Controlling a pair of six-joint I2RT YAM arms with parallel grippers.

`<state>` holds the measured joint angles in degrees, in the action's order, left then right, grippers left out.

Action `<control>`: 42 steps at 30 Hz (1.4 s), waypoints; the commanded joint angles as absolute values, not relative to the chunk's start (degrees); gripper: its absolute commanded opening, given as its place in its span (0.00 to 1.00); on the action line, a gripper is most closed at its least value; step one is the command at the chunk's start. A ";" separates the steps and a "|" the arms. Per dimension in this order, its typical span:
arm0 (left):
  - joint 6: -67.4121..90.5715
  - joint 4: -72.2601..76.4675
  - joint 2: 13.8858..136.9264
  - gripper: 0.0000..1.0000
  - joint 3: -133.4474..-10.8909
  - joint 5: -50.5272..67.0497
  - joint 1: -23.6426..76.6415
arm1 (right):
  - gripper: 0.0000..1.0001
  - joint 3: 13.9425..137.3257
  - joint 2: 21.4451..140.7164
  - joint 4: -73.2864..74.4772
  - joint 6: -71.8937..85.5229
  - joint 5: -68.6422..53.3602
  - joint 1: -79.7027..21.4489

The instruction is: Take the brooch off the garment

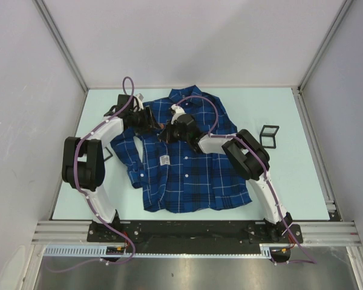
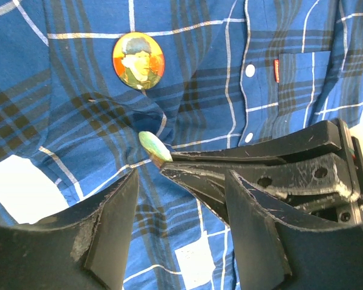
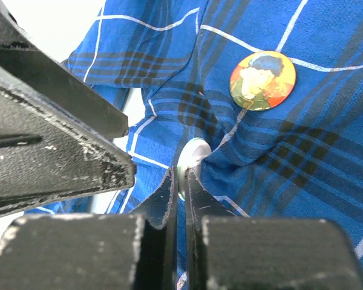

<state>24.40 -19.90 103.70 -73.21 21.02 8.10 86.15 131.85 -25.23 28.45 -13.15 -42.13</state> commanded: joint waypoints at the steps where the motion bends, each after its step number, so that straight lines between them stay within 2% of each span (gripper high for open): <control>1: 25.40 -18.11 100.63 0.63 -73.04 22.94 8.17 | 0.00 86.31 132.45 -26.01 30.74 -13.97 -41.22; 7: 25.49 -17.93 100.37 0.63 -72.95 23.29 8.17 | 0.00 84.47 135.16 -31.80 43.64 -22.40 -38.15; 12: 25.75 -17.75 100.46 0.63 -72.86 23.73 8.17 | 0.00 83.41 140.09 -43.83 56.06 -30.92 -35.95; 21: 25.75 -17.58 100.11 0.63 -72.77 23.64 8.17 | 0.00 83.32 146.16 -56.76 70.38 -35.15 -36.82; 27: 25.75 -17.49 99.93 0.63 -72.69 23.47 8.09 | 0.00 82.79 146.95 -61.96 74.79 -35.60 -38.05; 42: 28.21 -16.53 101.34 0.62 -71.63 22.67 4.40 | 0.00 82.35 143.62 -61.35 69.70 -36.56 -38.67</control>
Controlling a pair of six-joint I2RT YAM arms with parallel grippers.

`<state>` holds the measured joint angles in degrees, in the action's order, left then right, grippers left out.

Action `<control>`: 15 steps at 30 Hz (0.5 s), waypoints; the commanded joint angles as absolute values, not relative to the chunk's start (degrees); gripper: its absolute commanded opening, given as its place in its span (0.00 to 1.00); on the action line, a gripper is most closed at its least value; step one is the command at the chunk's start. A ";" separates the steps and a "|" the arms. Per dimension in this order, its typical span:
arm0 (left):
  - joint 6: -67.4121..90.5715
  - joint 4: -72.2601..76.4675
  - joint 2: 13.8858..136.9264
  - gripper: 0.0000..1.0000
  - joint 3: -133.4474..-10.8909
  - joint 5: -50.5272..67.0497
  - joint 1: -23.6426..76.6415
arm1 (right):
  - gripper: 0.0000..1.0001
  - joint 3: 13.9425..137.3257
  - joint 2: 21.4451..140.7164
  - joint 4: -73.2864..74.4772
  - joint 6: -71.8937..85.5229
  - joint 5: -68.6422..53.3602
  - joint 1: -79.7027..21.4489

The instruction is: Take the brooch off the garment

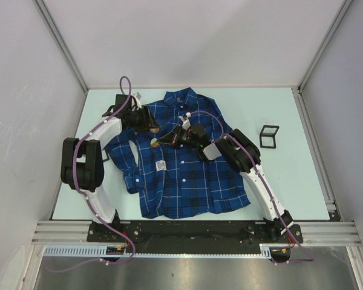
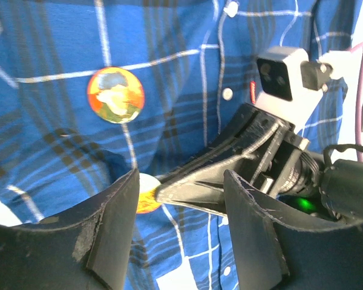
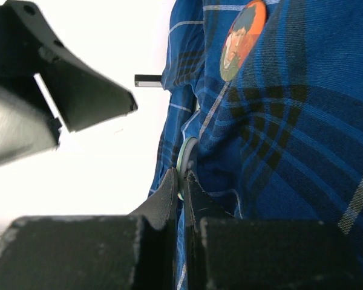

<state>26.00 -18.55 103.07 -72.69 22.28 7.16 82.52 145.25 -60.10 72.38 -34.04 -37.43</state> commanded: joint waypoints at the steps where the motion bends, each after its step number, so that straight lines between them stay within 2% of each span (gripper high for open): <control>1: 28.39 -16.44 101.16 0.62 -71.46 22.94 4.05 | 0.00 82.79 143.00 -60.74 69.09 -37.00 -39.19; 15: 30.50 -18.90 102.74 0.63 -72.25 18.72 3.60 | 0.00 81.48 135.53 -59.15 62.59 -39.72 -39.38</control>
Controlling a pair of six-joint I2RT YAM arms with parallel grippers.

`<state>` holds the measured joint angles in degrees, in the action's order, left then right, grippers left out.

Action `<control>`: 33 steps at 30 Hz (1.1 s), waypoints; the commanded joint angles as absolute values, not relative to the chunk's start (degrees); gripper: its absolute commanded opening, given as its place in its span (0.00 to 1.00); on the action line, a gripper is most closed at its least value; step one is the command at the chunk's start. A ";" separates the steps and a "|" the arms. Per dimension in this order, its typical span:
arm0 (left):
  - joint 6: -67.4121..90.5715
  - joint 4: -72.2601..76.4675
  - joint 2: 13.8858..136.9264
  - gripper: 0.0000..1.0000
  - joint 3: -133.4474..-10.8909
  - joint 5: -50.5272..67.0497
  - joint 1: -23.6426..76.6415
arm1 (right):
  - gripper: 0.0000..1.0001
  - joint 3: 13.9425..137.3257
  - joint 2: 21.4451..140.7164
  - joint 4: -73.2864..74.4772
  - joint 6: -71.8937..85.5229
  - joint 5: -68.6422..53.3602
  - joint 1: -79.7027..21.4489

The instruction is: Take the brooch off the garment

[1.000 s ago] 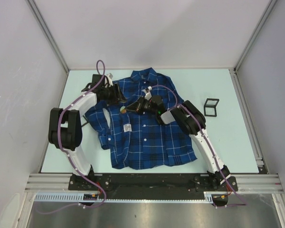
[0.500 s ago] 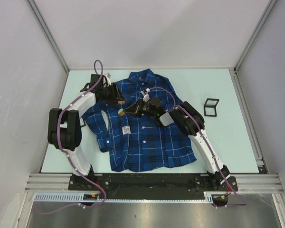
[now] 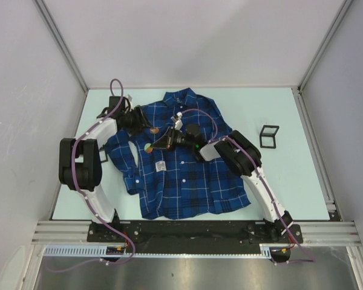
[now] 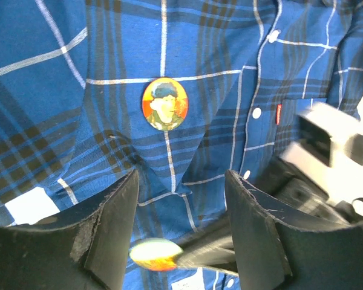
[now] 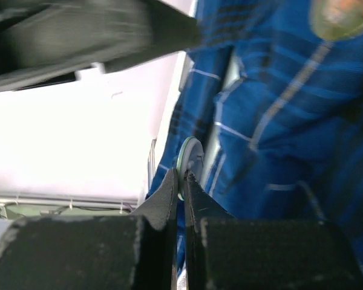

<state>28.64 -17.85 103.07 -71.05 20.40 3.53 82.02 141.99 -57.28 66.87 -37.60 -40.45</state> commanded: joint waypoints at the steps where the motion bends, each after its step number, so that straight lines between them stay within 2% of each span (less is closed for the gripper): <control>1: 30.59 -18.81 102.66 0.63 -72.25 18.89 3.60 | 0.00 80.69 133.70 -58.80 60.32 -40.68 -39.11; 4: 30.94 -18.11 102.13 0.64 -71.90 20.47 3.60 | 0.00 76.23 127.39 -56.35 53.55 -41.04 -38.06; 6: 31.29 -18.02 101.43 0.64 -72.16 22.57 3.60 | 0.00 73.75 122.89 -48.81 41.79 -40.26 -37.44; 9: 33.73 -17.84 100.64 0.64 -72.16 25.39 3.69 | 0.00 69.53 113.49 -32.82 21.06 -31.50 -38.14; 10: 34.53 -17.67 100.37 0.63 -71.98 27.75 3.69 | 0.00 68.65 111.03 -26.43 15.00 -23.55 -38.93; 13: 37.78 -16.09 99.32 0.63 -70.67 31.62 4.39 | 0.00 66.45 105.74 -21.28 0.20 -9.55 -42.26; 15: 40.41 -13.98 99.05 0.61 -69.61 33.57 5.53 | 0.00 64.17 104.07 -21.62 -6.90 -5.38 -43.24; 21: 47.54 -9.50 99.76 0.57 -66.98 41.30 6.77 | 0.00 61.61 103.80 -23.64 -16.42 2.26 -46.31; 28: 50.01 -7.38 98.52 0.58 -65.04 42.27 7.21 | 0.00 60.29 103.53 -26.98 -17.66 2.90 -47.81; 33: 52.82 -4.57 100.10 0.55 -63.63 45.08 8.61 | 0.00 60.29 104.15 -28.74 -18.19 1.67 -48.43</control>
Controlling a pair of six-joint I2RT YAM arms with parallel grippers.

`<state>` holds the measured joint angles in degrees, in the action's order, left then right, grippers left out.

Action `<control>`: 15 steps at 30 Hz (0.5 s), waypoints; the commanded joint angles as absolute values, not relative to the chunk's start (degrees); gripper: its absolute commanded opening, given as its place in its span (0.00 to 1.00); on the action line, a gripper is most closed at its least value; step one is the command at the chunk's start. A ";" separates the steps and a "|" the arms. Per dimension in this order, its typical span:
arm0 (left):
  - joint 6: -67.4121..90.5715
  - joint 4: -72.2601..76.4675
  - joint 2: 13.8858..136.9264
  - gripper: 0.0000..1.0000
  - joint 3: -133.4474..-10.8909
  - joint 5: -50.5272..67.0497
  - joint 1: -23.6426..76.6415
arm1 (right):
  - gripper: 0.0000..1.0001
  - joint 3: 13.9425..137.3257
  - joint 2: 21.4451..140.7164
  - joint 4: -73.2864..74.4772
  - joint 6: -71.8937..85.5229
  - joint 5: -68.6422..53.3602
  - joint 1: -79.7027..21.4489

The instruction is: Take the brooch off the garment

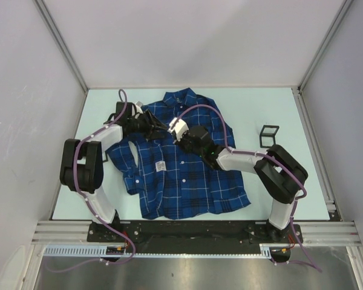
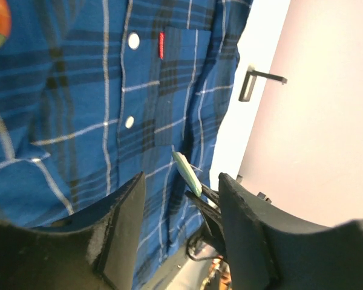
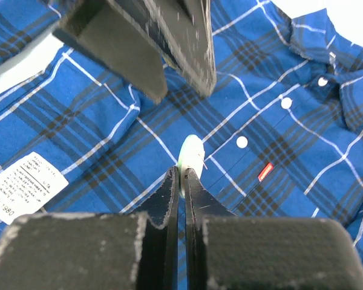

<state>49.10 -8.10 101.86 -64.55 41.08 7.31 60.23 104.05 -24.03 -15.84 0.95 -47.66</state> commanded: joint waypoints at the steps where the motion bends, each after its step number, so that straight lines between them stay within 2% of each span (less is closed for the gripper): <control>1: 53.08 -4.14 100.28 0.54 -63.55 45.17 9.14 | 0.00 60.29 104.24 -28.83 -18.28 1.50 -48.43; 11: 51.68 -4.75 100.63 0.51 -63.90 43.68 10.63 | 0.00 60.47 104.50 -29.88 -19.07 1.14 -49.48; 15: 51.15 -5.18 101.34 0.45 -64.07 43.59 11.34 | 0.00 60.29 104.59 -30.06 -19.86 2.19 -50.10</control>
